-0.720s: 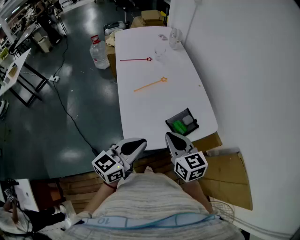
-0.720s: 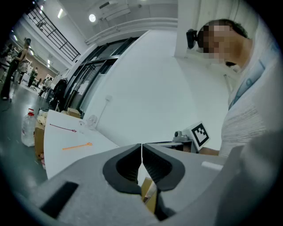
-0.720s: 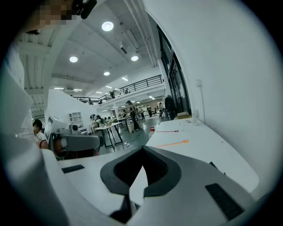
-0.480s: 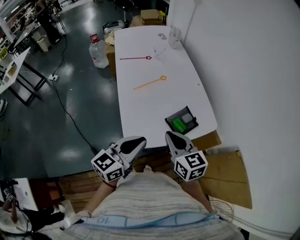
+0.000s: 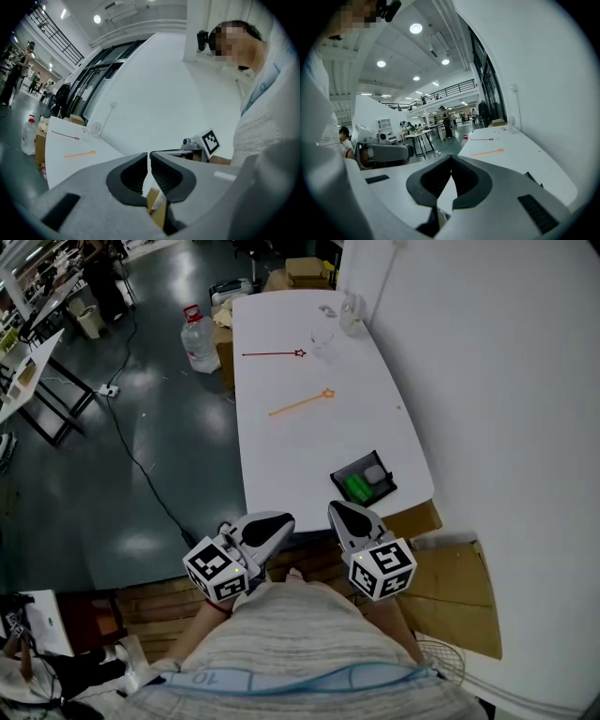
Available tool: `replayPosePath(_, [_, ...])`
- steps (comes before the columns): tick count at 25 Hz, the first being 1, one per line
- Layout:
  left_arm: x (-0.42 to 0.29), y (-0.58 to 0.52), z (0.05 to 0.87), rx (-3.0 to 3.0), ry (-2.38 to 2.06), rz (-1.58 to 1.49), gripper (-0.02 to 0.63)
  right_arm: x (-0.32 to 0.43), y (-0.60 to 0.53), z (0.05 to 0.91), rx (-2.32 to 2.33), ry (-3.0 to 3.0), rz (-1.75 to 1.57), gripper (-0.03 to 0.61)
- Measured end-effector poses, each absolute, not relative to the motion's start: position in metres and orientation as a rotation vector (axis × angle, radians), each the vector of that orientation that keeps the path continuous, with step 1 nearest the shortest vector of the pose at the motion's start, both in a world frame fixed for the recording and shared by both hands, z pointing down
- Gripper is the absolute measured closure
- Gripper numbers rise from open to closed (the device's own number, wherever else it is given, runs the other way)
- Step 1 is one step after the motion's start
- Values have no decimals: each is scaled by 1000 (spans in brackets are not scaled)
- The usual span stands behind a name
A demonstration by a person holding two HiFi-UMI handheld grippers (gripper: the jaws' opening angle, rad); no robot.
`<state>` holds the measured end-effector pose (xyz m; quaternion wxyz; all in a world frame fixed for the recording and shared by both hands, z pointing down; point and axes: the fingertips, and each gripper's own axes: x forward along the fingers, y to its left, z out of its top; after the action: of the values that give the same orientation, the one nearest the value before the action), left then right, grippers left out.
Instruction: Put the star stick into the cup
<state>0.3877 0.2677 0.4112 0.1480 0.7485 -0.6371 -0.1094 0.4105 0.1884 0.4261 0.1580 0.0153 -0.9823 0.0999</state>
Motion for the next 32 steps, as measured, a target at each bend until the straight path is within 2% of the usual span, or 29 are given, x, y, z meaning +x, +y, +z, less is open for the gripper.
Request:
replayPosePath(19, [383,249,423,2129,-1833,-261,595,410,185,429,-49,-2797,234,566])
replayPosePath(26, [368,249,412,2149,-1827,-253,588,393,184,423,-41,-2806,254,566])
replayPosePath(32, [328,270,415,2129,-1839,-288,583,358,196,429,-18,-2808,301,566])
